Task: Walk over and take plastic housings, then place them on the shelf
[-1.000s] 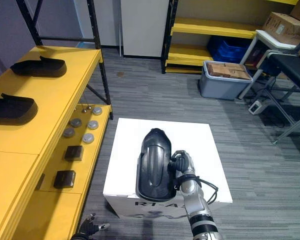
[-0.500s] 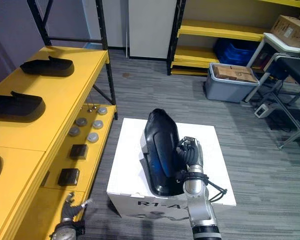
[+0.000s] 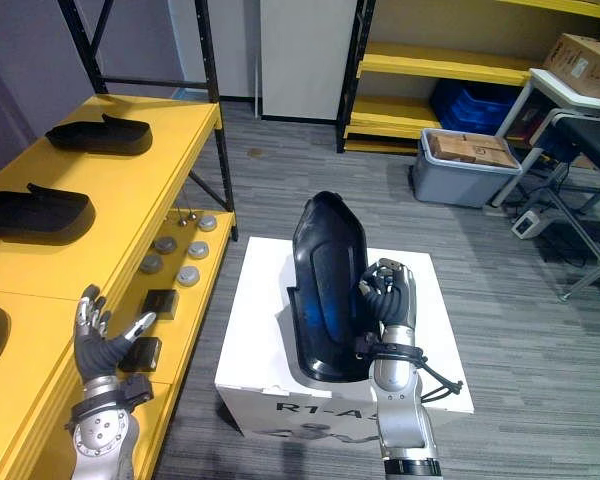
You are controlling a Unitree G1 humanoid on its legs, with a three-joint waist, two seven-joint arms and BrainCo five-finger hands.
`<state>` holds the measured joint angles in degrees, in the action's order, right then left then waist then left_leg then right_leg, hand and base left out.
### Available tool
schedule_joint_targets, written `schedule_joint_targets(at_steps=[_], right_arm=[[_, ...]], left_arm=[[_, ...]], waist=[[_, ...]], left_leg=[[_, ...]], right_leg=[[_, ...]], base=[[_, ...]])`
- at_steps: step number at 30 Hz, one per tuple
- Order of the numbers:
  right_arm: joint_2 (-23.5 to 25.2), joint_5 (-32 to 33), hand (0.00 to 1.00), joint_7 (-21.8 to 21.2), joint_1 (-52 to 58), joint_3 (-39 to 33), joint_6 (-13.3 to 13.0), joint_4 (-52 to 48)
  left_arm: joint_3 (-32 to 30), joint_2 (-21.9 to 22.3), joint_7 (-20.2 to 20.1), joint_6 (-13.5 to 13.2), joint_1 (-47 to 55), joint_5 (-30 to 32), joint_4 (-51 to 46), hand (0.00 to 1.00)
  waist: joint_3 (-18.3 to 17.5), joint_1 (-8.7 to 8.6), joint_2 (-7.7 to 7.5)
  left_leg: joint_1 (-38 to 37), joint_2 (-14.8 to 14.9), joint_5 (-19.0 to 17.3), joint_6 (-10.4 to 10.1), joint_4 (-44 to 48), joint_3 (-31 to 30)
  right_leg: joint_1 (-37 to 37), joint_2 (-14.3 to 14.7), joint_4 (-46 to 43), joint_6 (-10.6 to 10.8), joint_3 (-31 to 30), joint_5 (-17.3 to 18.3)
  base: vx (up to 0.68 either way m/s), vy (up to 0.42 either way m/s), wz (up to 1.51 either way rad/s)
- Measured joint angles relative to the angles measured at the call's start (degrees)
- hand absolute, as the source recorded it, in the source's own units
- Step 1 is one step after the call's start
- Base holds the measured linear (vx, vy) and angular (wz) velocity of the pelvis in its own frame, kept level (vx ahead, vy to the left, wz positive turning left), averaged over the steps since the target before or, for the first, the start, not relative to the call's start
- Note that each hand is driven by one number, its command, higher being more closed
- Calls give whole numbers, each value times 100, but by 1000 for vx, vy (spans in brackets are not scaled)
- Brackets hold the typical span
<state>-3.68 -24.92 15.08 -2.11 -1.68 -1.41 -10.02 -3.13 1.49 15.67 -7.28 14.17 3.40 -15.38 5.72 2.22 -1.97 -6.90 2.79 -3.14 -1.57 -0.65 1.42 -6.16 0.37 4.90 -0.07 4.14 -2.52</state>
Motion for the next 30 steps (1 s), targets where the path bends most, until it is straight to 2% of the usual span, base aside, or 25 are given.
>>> schedule_joint_targets(at_steps=[3, 8, 13, 20, 21, 28, 29, 30], right_arm=[[1, -1, 100, 27, -30, 229, -143, -120], [2, -7, 100, 52, -136, 660, -191, -252], [3, -8, 100, 71, -422, 1027, -212, -351], [6, -6, 100, 108, -493, 1499, -253, -520], [-23, -7, 100, 118, -495, 1505, -253, -520], [-115, -12, 100, 150, -495, 1552, -255, -519], [-133, -12, 0, 166, -495, 1578, -261, -519], [-161, -11, 0, 168, -495, 1611, -280, -519]], left_arm=[[613, -23, -130, -23, -74, -102, 5, 0], [1449, -153, -415, -34, -447, -230, 248, 0], [1859, -219, -585, -18, -716, -451, 668, 0], [2266, -218, -586, 55, -1135, -671, 1033, 0], [2277, -220, -582, 80, -1163, -685, 1037, 100], [2450, -262, -432, 122, -1273, -1150, 1142, 100], [2466, -275, -409, 126, -1273, -1185, 1143, 100], [2487, -295, -358, 131, -1273, -1227, 1145, 100]], waist=[[-3, -6, 3], [-18, -13, 26], [-27, -117, 30], [-175, -130, 115], [-190, -139, 129], [-278, -144, 169], [-282, -145, 169], [-306, -145, 169]], left_leg=[[0, 0, 0, 0, 1, 2], [1, -1, 0, 0, 7, 17], [2, -4, 0, 1, 20, 58], [9, -3, -2, 4, 27, 157], [9, -3, -2, 5, 27, 161], [14, 2, -3, 4, 35, 174], [21, 2, -3, 4, 40, 182], [49, 2, -3, 4, 50, 188]], right_leg=[[2, 2, 0, -1, -2, -1], [9, 4, -1, -1, -19, -3], [22, 19, -1, -6, -55, -11], [67, 32, -1, -6, -177, -25], [69, 32, -1, -6, -180, -28], [78, 40, -1, -5, -187, -46], [87, 39, -1, -5, -188, -54], [112, 39, -1, -7, -193, -66]], base=[[0, 0, 0], [0, 0, 0], [0, 0, -4], [4, 7, -8], [5, 21, -4], [0, 0, 0], [-14, 22, -4], [0, 0, 0]])
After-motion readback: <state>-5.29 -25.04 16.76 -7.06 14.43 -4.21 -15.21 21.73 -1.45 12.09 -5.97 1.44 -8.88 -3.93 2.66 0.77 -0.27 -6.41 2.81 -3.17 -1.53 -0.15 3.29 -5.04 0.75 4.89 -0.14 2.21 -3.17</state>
